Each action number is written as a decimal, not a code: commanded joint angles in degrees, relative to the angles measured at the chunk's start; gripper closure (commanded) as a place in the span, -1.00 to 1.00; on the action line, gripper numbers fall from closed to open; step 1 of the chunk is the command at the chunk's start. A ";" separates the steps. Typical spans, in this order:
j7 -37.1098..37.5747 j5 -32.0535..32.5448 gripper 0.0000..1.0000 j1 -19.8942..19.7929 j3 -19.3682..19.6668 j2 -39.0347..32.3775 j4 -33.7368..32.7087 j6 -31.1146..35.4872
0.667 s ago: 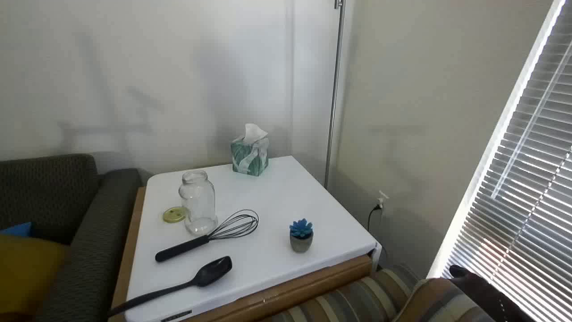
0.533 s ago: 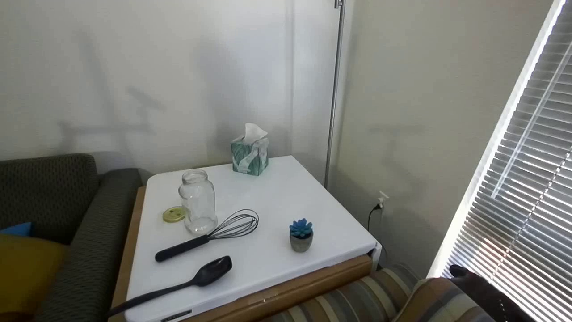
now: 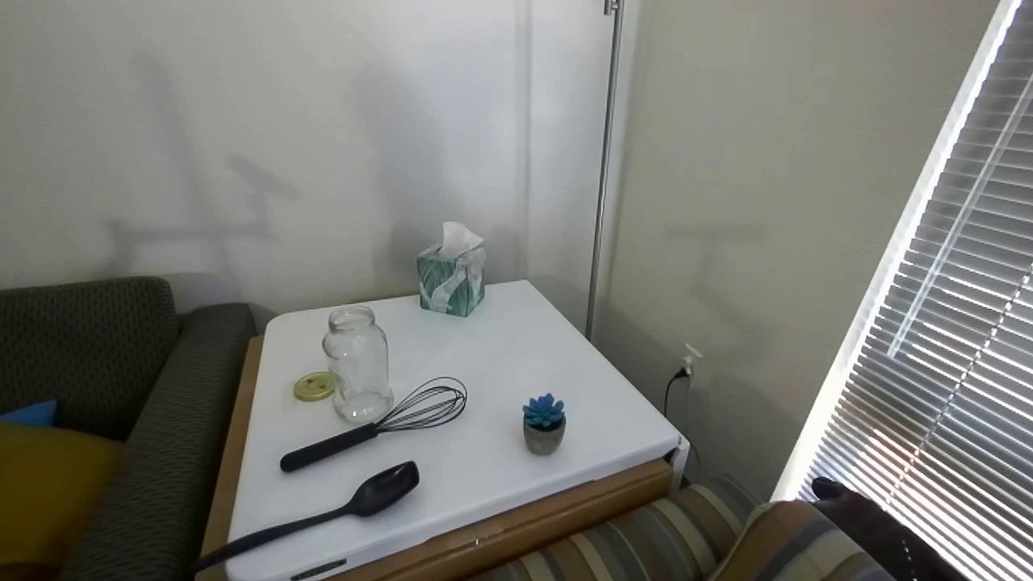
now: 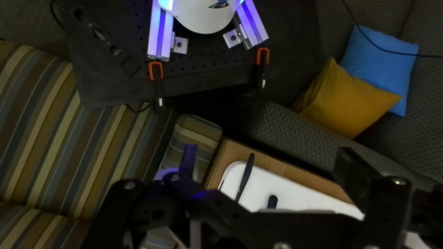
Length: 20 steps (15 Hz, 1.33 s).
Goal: Put the lid on the bottle
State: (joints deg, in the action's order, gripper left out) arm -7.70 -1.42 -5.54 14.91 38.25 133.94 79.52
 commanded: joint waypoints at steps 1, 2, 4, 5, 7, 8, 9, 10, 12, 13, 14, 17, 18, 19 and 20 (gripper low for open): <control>-2.78 -1.29 -1.00 1.26 -2.13 -3.70 0.64 2.36; -3.17 -1.36 -1.00 1.83 -2.73 -4.57 0.85 3.19; -4.09 -1.69 -1.00 3.01 -3.71 -6.74 1.12 5.06; -4.60 -1.86 -1.00 3.65 -4.16 -8.22 1.04 5.88; -5.48 -2.49 -1.00 4.71 -5.01 -11.17 0.60 7.64; -5.97 -2.89 -1.00 5.20 -5.45 -12.64 0.30 8.79; -6.17 -3.54 -1.00 5.64 -5.91 -14.28 -0.02 10.25; -5.40 -4.21 -1.00 5.74 -6.46 -15.49 -0.40 11.49; -4.09 -6.38 -1.00 5.93 -7.35 -17.77 -1.07 14.13; -3.53 -7.45 -1.00 5.99 -7.91 -18.71 -1.35 15.71; -3.02 -7.70 -1.00 6.07 -8.66 -19.60 -1.64 17.05; -2.13 -8.83 -1.00 6.69 -10.45 -22.26 -3.30 21.18; -1.19 -8.77 -1.00 6.81 -11.18 -23.03 -3.82 23.26; -0.01 -8.20 -1.00 6.87 -12.03 -23.51 -4.14 25.78; 1.19 -7.33 -1.00 7.06 -13.00 -24.22 -4.73 28.17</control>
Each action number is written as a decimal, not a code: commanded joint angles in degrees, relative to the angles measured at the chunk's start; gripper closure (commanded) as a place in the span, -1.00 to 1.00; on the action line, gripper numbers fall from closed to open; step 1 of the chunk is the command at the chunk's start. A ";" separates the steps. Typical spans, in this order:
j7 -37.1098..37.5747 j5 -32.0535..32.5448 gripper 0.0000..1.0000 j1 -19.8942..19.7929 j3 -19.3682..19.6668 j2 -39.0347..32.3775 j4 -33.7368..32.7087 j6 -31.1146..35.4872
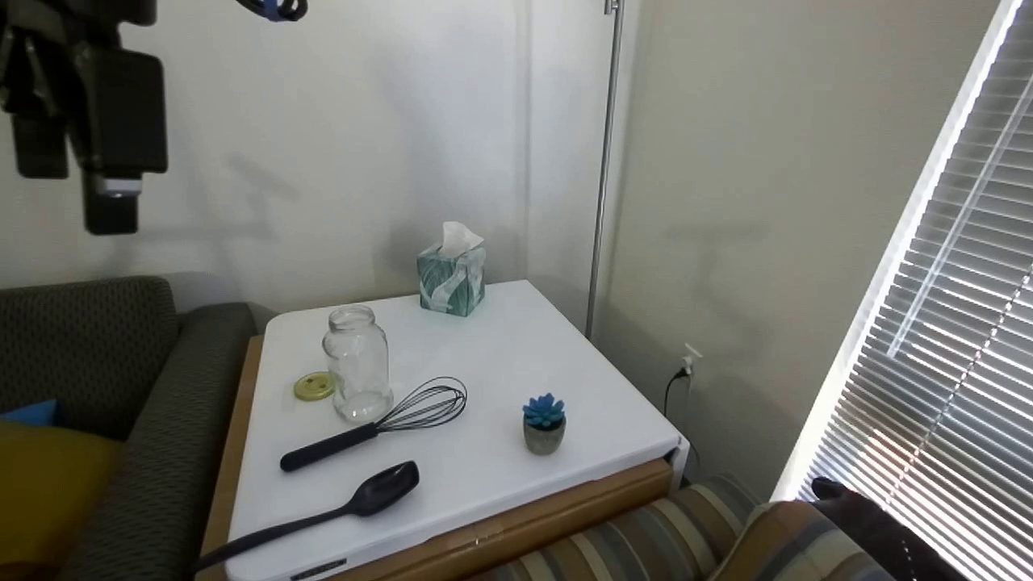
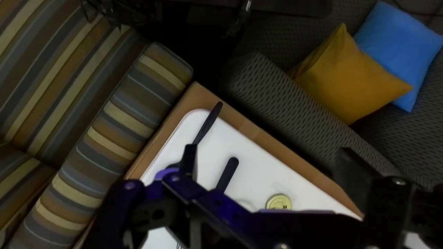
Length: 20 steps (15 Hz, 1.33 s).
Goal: Put the lid on the bottle
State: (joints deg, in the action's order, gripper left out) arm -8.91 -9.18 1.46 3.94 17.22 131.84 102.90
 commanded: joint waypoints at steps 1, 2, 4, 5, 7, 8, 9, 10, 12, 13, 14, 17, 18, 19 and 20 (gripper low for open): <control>3.33 0.82 -1.00 0.29 -2.82 -4.23 -3.31 7.18; 4.25 0.88 -1.00 0.46 -3.45 -5.19 -4.09 8.89; 5.05 2.33 -1.00 0.62 -4.45 -7.53 -6.21 8.96; 4.34 0.81 -1.00 0.53 -3.99 -4.10 -3.25 8.75; 4.56 0.92 -1.00 0.70 -4.31 -4.81 -3.73 8.77; 4.56 0.92 -1.00 0.69 -4.29 -4.68 -3.71 8.76; 4.55 0.92 -1.00 0.68 -4.23 -4.45 -3.70 8.74; 6.28 1.76 -1.00 0.16 -4.24 -1.48 -1.12 9.95; 6.57 1.50 -1.00 0.06 -4.07 -2.30 -1.88 11.99; 4.92 1.15 -1.00 0.26 -3.90 -3.54 -2.47 14.39; 3.75 0.32 -1.00 0.45 -3.62 -4.83 -3.24 16.60; 0.42 -0.81 -1.00 0.94 -3.36 -11.69 -7.81 22.77; -1.33 -0.67 -1.00 1.10 -3.48 -14.27 -9.79 24.26; -3.46 -0.73 -1.00 1.23 -3.62 -17.48 -12.87 24.55; -5.52 -1.03 -1.00 1.27 -3.81 -20.05 -15.63 24.75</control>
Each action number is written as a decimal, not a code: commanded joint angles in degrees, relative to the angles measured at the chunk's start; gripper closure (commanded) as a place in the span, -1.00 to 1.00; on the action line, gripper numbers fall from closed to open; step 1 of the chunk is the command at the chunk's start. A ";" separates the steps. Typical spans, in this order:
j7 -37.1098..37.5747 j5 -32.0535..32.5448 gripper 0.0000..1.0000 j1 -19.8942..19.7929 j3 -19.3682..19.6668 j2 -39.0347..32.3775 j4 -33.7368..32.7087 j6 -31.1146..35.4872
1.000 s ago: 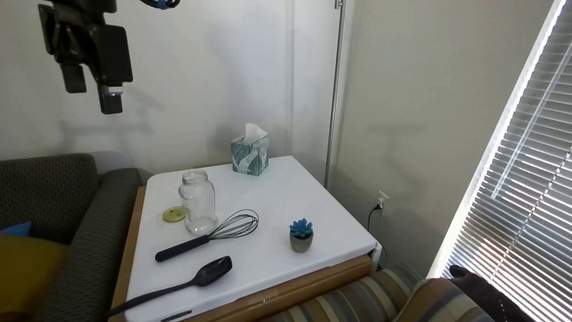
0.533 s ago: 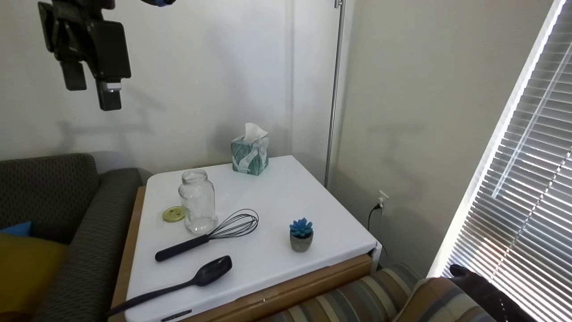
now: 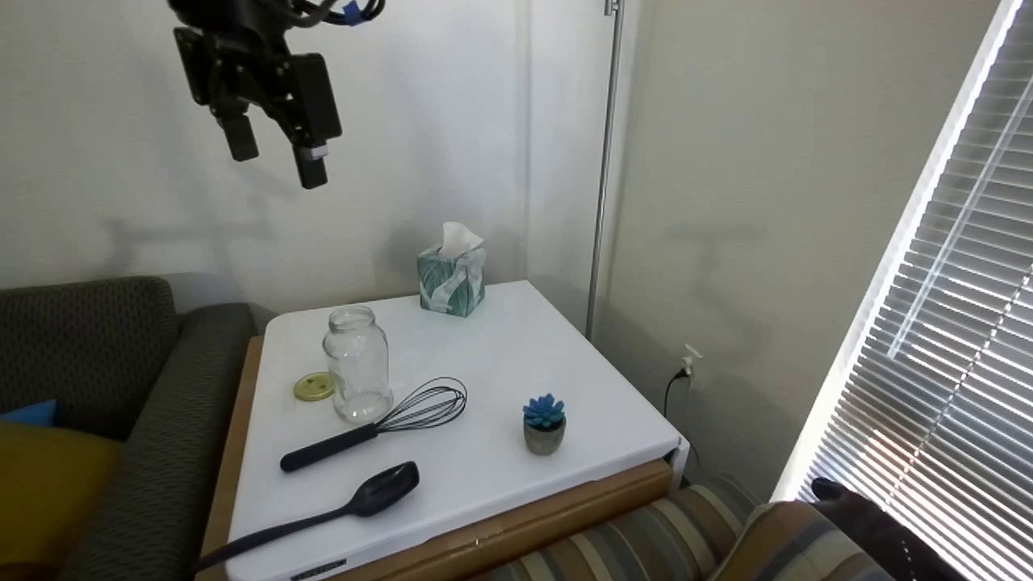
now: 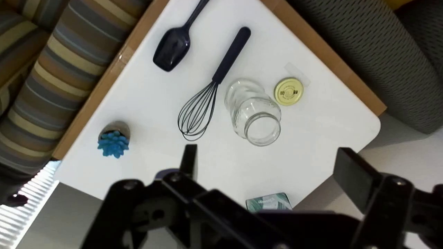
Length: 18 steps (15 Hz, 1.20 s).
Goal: Put the lid on the bottle
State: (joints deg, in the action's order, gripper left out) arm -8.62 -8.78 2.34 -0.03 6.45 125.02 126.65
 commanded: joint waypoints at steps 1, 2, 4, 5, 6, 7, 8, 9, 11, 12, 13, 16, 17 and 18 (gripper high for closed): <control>-8.23 -1.20 -1.00 0.33 -0.18 -12.79 -12.88 0.42; -10.66 -1.13 -1.00 0.18 -0.63 -16.01 -16.43 0.19; -16.48 -0.17 -1.00 -0.49 -1.87 -21.48 -23.25 -1.08; -19.08 -0.06 -1.00 -0.89 -2.65 -24.05 -26.81 -2.75; -21.42 0.73 -1.00 -1.18 -3.32 -26.90 -30.22 -3.64; -22.09 1.85 -1.00 -0.15 -4.52 -22.54 -23.43 -1.40; -23.76 2.70 -1.00 0.02 -5.31 -23.24 -23.81 -1.65; -25.61 3.30 -1.00 0.17 -6.21 -23.82 -23.24 -0.82; -26.91 5.19 -1.00 1.21 -8.01 -23.03 -21.27 -0.40; -26.81 6.12 -1.00 1.78 -8.69 -22.64 -20.19 0.27; -25.35 7.64 -1.00 2.62 -9.01 -22.08 -18.71 1.61; -16.49 11.89 -1.00 5.13 -8.92 -20.91 -13.40 9.43; -13.58 12.54 -1.00 5.55 -8.71 -20.74 -11.93 11.28; -10.82 13.52 -1.00 5.79 -8.24 -20.30 -10.85 12.20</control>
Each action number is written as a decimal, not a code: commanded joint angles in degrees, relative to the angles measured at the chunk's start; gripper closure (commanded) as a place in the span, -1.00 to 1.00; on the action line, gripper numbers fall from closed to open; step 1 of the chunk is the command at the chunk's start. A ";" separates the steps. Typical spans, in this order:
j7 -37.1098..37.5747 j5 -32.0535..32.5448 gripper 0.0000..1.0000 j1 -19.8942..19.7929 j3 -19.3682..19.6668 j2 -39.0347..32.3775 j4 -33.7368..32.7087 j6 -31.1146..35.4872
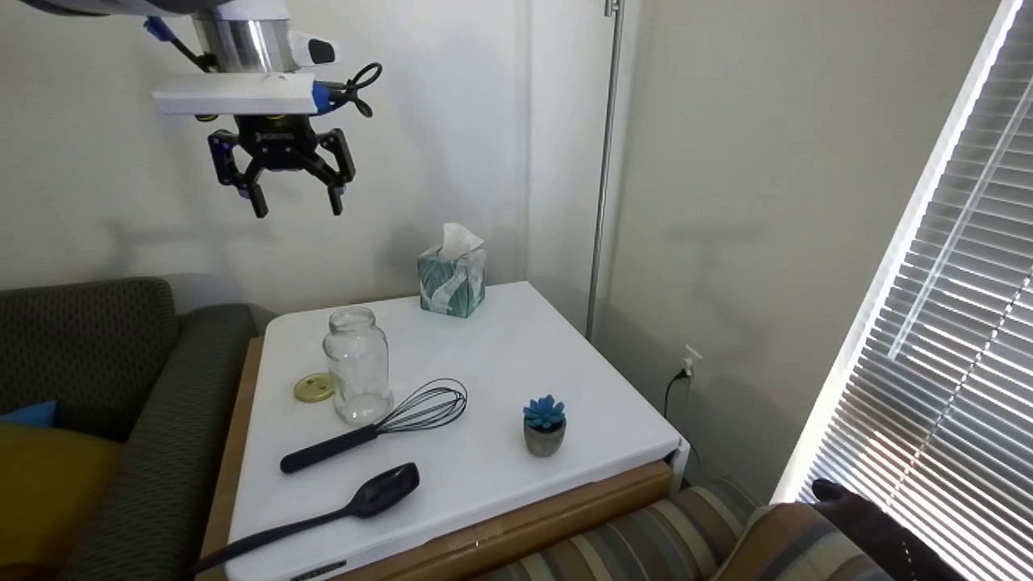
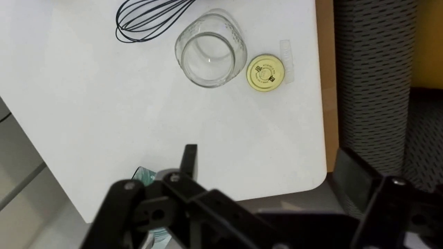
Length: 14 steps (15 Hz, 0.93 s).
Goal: Put the lid on the bottle
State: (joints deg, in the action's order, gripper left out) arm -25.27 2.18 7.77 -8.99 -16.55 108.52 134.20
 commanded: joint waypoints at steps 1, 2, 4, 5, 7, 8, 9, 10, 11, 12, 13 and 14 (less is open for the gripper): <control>2.68 1.12 -1.00 -0.20 -0.56 0.01 1.13 1.47; 4.46 1.78 -1.00 -0.02 -0.48 0.15 2.21 2.55; 5.39 1.99 -1.00 -0.01 -0.25 0.56 3.17 3.16; 4.94 2.15 -1.00 0.11 -0.43 0.86 3.48 3.09; 1.14 1.13 -1.00 0.14 -1.97 -1.18 3.21 3.28; -0.24 1.05 -1.00 0.30 -2.64 -2.59 2.87 3.35; -1.76 1.08 -1.00 0.51 -3.48 -4.00 2.93 3.81; -2.92 1.29 -1.00 0.66 -4.21 -5.18 3.00 3.67; -3.40 1.73 -1.00 1.03 -4.85 -6.39 3.16 3.57; -3.34 2.71 -1.00 1.60 -5.12 -7.74 3.60 3.86; -3.75 2.79 -1.00 1.86 -5.66 -8.87 4.07 4.26; -3.47 3.07 -1.00 2.32 -5.91 -9.82 4.69 4.72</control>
State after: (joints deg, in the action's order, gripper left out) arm -27.24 4.06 9.67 -14.01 -23.64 112.08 137.39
